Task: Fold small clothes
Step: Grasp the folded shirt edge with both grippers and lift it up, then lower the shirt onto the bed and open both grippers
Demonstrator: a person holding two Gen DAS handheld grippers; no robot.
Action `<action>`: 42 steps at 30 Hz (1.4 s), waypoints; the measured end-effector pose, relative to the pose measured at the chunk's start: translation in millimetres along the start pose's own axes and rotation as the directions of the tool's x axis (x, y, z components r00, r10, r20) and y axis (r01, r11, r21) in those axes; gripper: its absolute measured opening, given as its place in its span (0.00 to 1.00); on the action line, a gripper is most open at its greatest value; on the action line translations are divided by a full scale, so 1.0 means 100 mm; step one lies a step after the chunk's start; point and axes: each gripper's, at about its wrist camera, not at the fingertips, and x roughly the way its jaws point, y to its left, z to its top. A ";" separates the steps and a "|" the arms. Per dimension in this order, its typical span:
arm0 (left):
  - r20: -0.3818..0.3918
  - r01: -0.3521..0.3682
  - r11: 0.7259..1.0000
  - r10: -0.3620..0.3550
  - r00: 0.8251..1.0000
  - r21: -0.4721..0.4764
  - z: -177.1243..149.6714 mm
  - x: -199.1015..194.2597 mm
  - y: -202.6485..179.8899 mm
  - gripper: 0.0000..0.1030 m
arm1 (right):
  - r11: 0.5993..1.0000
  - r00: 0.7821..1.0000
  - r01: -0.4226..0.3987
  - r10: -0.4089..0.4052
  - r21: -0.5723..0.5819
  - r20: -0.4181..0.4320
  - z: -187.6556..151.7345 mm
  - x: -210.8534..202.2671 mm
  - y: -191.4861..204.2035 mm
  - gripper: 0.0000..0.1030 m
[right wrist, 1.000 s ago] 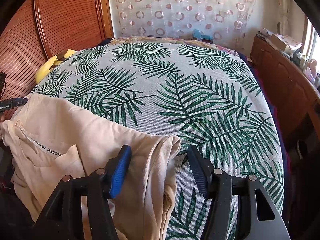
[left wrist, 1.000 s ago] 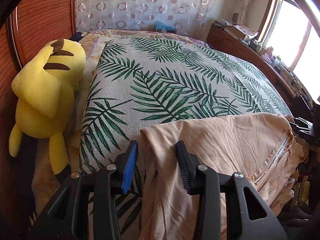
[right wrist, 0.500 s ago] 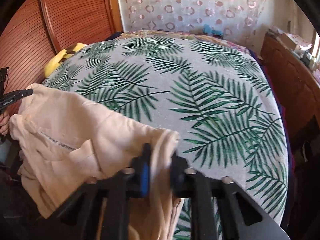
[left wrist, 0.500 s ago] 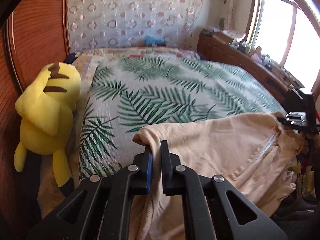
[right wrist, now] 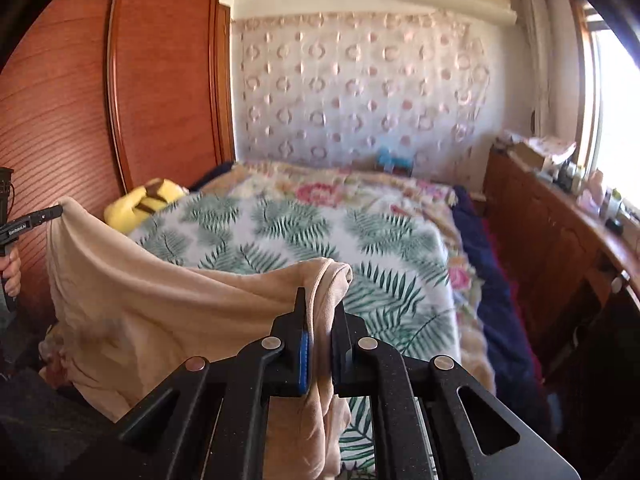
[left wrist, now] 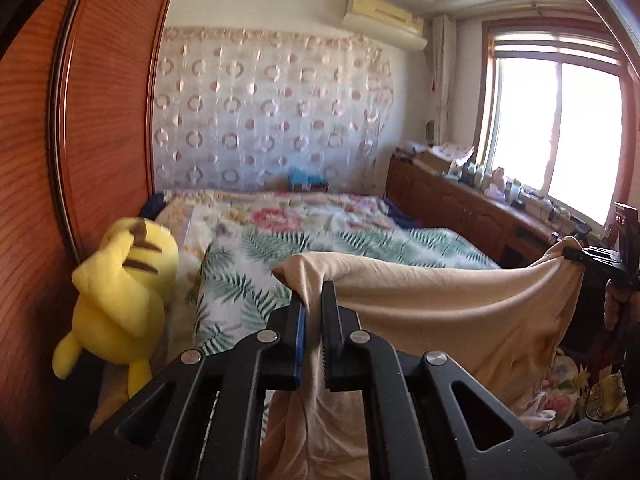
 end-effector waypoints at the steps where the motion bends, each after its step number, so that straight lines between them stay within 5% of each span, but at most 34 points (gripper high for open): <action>1: 0.020 0.005 1.000 -0.005 1.000 0.006 0.05 -0.07 -0.02 0.07 | 1.000 1.000 0.010 -0.010 -0.006 0.027 0.05 -0.11 0.01 0.07; 11: 0.242 0.031 0.997 -0.047 0.969 0.069 0.81 -0.63 -0.21 0.07 | 0.993 0.955 0.082 -0.052 -0.090 0.291 0.60 -1.04 0.17 0.07; 18: 0.356 -0.026 0.994 -0.013 0.934 0.104 1.58 -0.63 -0.13 0.07 | 0.970 0.903 0.179 -0.097 -0.163 0.418 1.18 -1.31 0.18 0.07; 22: 0.375 -0.121 0.985 0.067 0.925 0.124 1.88 -0.35 -0.04 0.07 | 0.957 0.885 0.225 -0.121 -0.186 0.449 1.56 -1.22 0.15 0.07; 25: 0.323 -0.134 0.984 0.091 0.942 0.114 1.95 0.05 0.06 0.07 | 0.950 0.907 0.235 -0.140 -0.204 0.397 1.80 -0.81 0.11 0.07; 31: 0.137 -0.170 0.981 0.157 0.978 0.096 1.67 1.40 0.40 0.07 | 0.927 0.954 0.271 -0.224 -0.257 0.199 1.94 0.70 0.22 0.07; 36: 0.011 -0.189 0.978 0.189 0.982 0.086 1.32 2.23 0.55 0.07 | 0.928 0.968 0.251 -0.245 -0.274 0.056 1.76 1.87 0.24 0.07; 42: -0.080 -0.189 0.978 0.195 0.977 0.084 1.14 2.82 0.59 0.07 | 0.938 0.971 0.214 -0.234 -0.273 -0.045 1.83 2.68 0.20 0.07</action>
